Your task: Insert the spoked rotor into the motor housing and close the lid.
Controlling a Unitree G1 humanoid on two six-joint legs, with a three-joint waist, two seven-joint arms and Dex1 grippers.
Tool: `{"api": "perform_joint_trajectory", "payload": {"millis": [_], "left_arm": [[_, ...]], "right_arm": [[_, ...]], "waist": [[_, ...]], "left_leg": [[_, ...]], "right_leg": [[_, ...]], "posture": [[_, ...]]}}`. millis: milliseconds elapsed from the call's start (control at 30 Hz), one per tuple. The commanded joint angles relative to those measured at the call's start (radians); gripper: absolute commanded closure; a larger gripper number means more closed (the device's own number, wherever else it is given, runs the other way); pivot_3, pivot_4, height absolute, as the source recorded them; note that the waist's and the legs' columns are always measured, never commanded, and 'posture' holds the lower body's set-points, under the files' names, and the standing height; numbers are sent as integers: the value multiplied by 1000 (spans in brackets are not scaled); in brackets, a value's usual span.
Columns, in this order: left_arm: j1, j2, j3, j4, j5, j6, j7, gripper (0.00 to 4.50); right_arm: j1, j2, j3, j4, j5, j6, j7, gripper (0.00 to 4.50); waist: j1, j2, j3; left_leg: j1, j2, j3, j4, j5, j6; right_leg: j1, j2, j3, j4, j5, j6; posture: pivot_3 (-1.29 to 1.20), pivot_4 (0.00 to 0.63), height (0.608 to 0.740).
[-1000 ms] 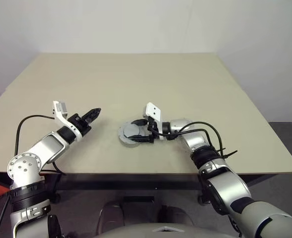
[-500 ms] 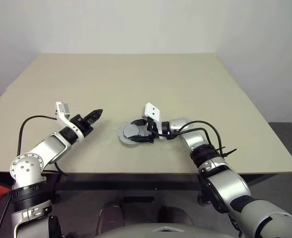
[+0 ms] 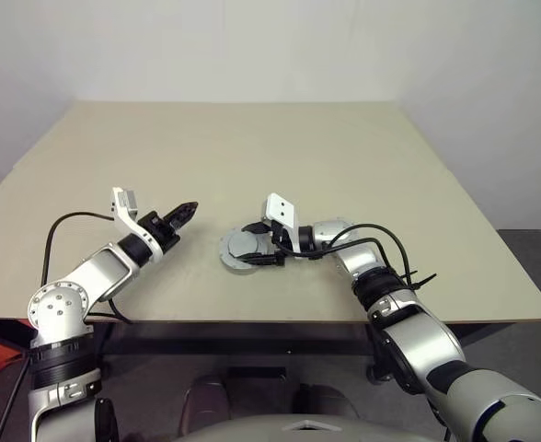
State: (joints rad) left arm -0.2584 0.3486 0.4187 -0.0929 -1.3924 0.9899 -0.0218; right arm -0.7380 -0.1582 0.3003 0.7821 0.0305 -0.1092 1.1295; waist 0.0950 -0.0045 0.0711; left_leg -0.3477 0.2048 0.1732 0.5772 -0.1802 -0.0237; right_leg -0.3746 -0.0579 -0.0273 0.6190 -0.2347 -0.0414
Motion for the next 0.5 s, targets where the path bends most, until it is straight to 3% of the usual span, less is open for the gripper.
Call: {"api": "perform_joint_trajectory", "payload": {"millis": [33,367,500], "left_arm": [[-19,-2,-7,-22,-12,-10,1,4463],[-15,-4,-12,-33,-22,-15,16,4463],[-15,-5,-13,-32,-21,-16,15,4463]], "right_arm": [[15,-32,52,70,-90,24,-22,1396],[-16,-29,87,157,-146,18,-133,1396],[-25,-27,96,176,-144,7,-142,1396]], "waist": [[0,0,0],[-1,4,-2],[-2,6,-2]], "left_leg": [[0,0,0,0,0,0],[14,0,-5,0,0,0],[15,0,-10,-3,0,0]], "right_leg": [[0,0,0,0,0,0],[7,0,1,-1,-2,4],[8,0,-3,-13,-3,5]], "posture": [[0,0,740],[0,0,740],[0,0,740]]}}
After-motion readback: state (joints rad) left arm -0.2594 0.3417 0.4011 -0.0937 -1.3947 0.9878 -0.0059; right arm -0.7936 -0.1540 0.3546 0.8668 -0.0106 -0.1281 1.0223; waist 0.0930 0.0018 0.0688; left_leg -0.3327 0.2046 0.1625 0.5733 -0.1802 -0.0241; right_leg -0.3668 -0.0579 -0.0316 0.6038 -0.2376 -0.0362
